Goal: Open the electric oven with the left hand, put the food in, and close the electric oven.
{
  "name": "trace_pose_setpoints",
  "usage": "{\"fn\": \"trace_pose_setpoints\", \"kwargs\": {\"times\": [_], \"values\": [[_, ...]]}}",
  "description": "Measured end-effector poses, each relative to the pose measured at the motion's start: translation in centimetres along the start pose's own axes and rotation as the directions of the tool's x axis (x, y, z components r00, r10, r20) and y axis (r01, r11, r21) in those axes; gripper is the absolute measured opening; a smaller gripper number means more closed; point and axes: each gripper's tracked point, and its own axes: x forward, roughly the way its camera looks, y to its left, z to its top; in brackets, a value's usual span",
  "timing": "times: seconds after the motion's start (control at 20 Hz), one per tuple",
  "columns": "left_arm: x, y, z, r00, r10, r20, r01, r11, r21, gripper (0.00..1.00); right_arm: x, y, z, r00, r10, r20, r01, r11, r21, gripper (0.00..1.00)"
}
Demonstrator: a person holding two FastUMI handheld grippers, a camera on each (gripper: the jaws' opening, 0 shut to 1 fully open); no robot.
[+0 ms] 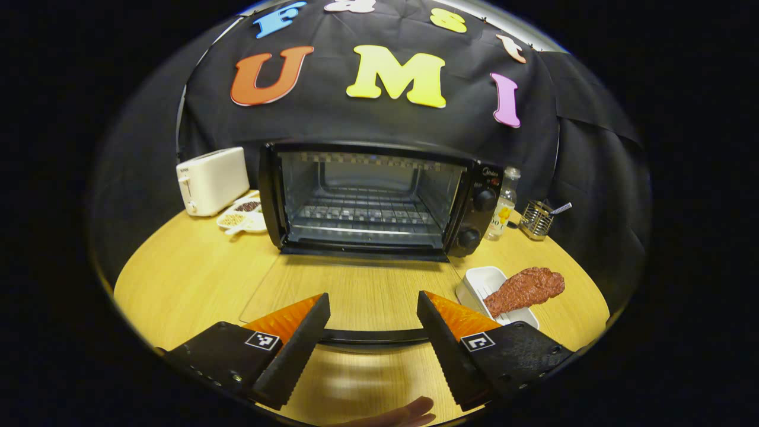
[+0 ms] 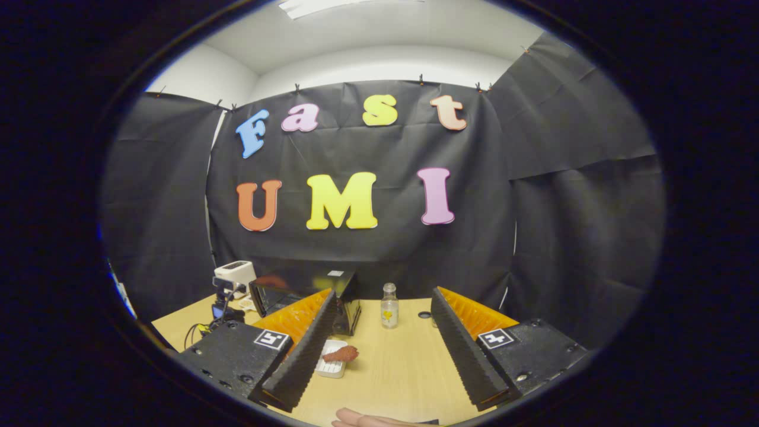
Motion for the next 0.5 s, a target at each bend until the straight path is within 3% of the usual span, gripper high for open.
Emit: {"fn": "trace_pose_setpoints", "kwargs": {"times": [0.05, 0.25, 0.35, 0.4, 0.5], "values": [[-1.1, -0.2, 1.0, 0.999, -0.002, 0.035, 0.002, 1.0, 0.006, 0.95, 0.6, 0.0, -0.6, 1.0, 0.002, -0.02, -0.002, 1.0, 0.005, 1.0], [-5.9, -1.0, 5.4, 0.985, -0.035, 0.166, 0.033, 0.999, 0.02, 0.95, 3.6, -0.2, -3.4, 0.994, 0.003, -0.11, -0.003, 1.0, -0.004, 0.96], [-8.6, -1.2, 7.4, 0.973, -0.042, 0.227, 0.036, 0.999, 0.028, 0.95, 5.4, -0.2, -5.3, 0.985, 0.009, -0.173, -0.01, 1.0, -0.005, 1.0], [-10.1, -1.2, 8.5, 0.965, -0.039, 0.261, 0.032, 0.999, 0.031, 0.95, 6.3, 0.1, -6.5, 0.977, 0.028, -0.212, -0.029, 1.0, -0.002, 0.96], [-12.5, -1.0, 10.0, 0.949, -0.018, 0.314, 0.009, 0.999, 0.031, 0.94, 8.4, 1.3, -8.7, 0.953, 0.101, -0.286, -0.1, 0.995, 0.019, 1.0]]}}
